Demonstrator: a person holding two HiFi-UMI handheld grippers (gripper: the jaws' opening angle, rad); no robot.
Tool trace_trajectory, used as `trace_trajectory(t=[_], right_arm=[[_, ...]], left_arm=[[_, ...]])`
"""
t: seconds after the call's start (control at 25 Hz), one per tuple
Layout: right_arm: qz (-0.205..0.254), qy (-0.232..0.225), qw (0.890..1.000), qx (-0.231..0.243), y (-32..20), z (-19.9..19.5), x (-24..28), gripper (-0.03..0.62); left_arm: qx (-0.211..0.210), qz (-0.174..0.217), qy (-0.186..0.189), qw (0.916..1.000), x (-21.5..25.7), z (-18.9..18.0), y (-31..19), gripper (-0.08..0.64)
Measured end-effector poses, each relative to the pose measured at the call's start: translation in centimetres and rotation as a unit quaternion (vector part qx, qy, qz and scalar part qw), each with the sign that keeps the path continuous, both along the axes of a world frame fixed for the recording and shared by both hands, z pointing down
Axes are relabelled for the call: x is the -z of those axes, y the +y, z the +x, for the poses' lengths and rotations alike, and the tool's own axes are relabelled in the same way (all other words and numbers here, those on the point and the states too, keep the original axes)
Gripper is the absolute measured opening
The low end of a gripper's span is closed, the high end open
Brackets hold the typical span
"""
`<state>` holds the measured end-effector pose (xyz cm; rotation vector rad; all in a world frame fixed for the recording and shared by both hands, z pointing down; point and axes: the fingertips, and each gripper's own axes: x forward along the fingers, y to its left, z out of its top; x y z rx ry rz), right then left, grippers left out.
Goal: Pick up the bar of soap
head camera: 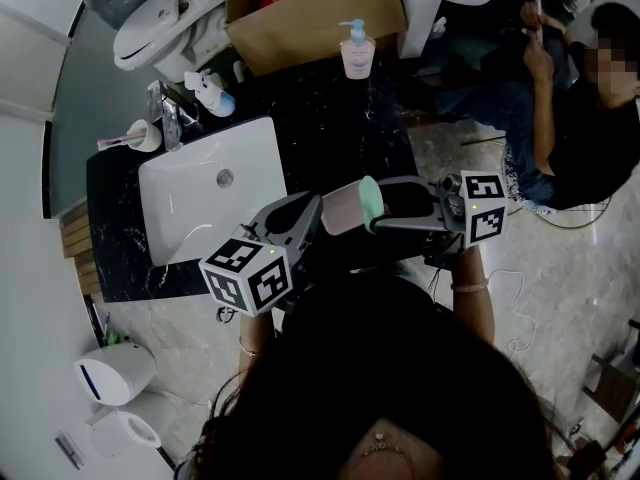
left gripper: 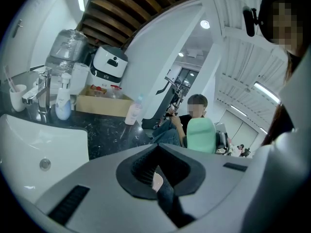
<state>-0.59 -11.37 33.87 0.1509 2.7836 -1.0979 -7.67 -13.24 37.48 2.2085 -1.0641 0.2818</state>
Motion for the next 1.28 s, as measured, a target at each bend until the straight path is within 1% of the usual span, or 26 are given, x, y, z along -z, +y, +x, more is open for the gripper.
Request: trace_trajectory(t=[0.16, 0.4, 0.64, 1.28], right_arm=[[0.004, 0.003, 1.0, -0.002, -0.2, 0.1, 0.0, 0.246], [0.006, -0.007, 1.0, -0.006, -0.4, 0.3, 0.2, 0.245], [0.004, -0.003, 1.0, -0.014, -0.6, 0.4, -0.1, 0.245], [0.009, -0.002, 1.0, -0.013, -1.1, 0.2, -0.2, 0.245]], left_arm=[[-0.003, -0.002, 0.0, 1.0, -0.1, 0.1, -0.3, 0.008], [-0.008, -0.007, 0.002, 0.9999, -0.4, 0.4, -0.4, 0.008], [-0.004, -0.006, 0.008, 0.9999, -0.4, 0.2, -0.6, 0.008], [-0.012, -0.013, 0.007, 0.9998, -0.7, 1.2, -0.3, 0.008]])
